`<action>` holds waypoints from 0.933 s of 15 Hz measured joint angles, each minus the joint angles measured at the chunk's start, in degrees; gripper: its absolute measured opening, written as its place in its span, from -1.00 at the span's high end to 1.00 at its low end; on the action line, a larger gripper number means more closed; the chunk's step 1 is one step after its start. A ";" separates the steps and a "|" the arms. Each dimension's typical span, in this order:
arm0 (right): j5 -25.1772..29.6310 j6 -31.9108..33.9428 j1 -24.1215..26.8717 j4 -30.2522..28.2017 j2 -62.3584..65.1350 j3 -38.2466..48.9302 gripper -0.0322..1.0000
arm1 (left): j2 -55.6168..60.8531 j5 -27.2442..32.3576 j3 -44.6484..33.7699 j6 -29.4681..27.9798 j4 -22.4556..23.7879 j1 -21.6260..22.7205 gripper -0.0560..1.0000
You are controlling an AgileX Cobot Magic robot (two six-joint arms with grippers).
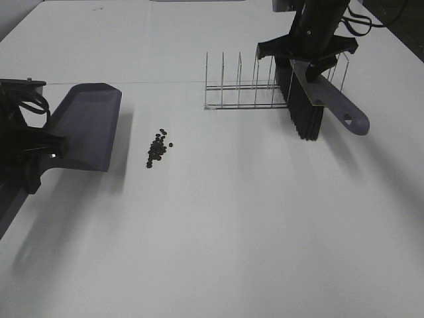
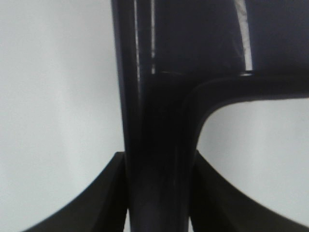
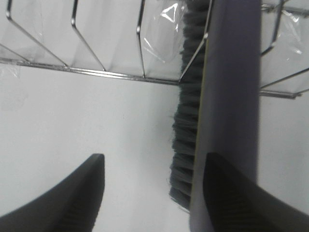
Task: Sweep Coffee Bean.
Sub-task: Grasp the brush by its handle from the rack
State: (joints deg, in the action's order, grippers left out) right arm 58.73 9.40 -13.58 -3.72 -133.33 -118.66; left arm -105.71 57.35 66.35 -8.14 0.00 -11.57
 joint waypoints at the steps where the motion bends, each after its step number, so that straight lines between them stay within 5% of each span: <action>1: 0.00 -0.92 0.00 0.00 0.97 -1.43 -0.08 | 0.00 0.00 0.00 0.00 0.00 0.00 0.24; 6: 1.66 -1.72 0.34 -3.90 2.69 -6.42 -0.08 | 0.00 0.00 0.00 0.00 0.00 0.00 0.24; 14: 3.04 -2.35 2.23 -1.49 -2.86 -6.42 -0.08 | 0.00 0.06 0.00 0.00 0.00 0.00 0.24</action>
State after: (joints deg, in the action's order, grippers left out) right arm 61.76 7.05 -11.34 -5.21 -136.19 -125.08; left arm -105.71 57.41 66.35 -8.14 0.00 -11.57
